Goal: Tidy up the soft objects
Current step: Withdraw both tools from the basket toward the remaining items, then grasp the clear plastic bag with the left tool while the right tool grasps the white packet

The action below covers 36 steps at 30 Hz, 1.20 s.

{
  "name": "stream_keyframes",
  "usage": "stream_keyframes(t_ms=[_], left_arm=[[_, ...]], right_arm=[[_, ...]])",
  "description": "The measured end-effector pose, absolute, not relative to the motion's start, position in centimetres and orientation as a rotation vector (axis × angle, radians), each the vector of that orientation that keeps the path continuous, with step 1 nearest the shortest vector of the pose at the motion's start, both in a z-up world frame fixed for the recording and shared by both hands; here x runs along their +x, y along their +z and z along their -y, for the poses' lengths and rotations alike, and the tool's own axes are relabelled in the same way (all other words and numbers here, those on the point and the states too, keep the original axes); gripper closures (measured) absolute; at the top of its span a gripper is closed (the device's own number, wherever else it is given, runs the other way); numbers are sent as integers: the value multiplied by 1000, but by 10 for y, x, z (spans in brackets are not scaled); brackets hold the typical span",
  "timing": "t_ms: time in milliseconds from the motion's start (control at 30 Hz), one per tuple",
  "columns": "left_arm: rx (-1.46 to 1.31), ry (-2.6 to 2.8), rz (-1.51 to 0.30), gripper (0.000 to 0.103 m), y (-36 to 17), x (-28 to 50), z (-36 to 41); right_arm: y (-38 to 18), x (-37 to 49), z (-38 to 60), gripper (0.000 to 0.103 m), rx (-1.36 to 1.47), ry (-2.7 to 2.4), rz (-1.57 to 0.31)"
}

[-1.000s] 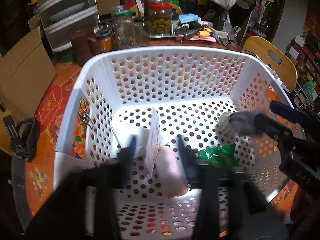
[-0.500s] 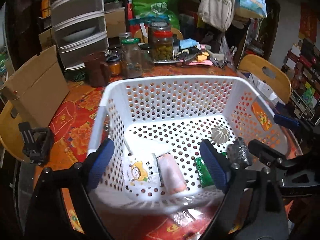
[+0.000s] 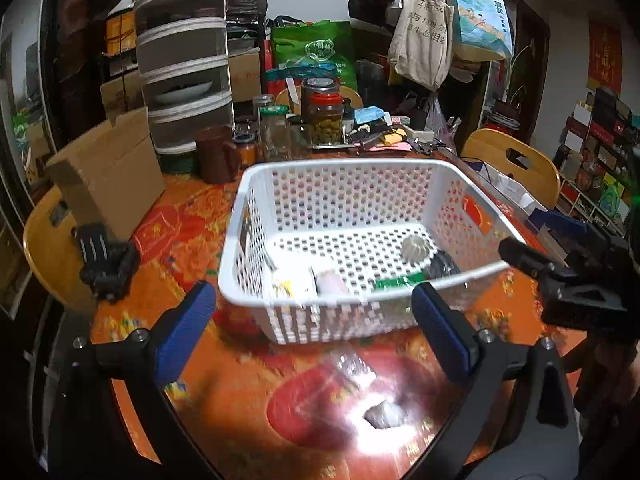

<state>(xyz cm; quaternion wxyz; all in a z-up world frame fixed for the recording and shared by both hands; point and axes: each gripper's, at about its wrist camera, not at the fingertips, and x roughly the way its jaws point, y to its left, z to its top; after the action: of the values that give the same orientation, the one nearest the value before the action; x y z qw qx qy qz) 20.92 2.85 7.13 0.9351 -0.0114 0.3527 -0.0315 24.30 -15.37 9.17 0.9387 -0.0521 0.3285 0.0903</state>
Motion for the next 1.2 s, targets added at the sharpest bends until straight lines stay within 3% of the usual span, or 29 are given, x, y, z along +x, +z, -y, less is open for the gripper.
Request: stream_keyframes(t_ms=[300,533,767,833,900,933,1000,1200], left_arm=[[-99,-26,-794,6,10,180,-36],[-97,-16,-900,6,-46,203,-21],[-87,-12,-948,7,-76,227,-5],[-80,-13,-962,14,-81,231,-2],[-75,-8,-972,34,-85,233,-1],[-62,3,-970,38,-87,233,-1],[-58,2,-961,57,-87,233,-3],[-73,-2,-954,72,-91,230,-31]], right_arm=[[52,195,170,0,-60,179,-713],[4,166,169,0,-58,184,-800],[-9,154,169,0,-16,223,-813],[-13,154,167,0,-20,230,-821],[-14,153,164,0,-16,245,-821],[-14,153,162,0,-15,251,-822],[-16,152,156,0,-18,273,-825],[-23,153,121,0,-49,366,-844]])
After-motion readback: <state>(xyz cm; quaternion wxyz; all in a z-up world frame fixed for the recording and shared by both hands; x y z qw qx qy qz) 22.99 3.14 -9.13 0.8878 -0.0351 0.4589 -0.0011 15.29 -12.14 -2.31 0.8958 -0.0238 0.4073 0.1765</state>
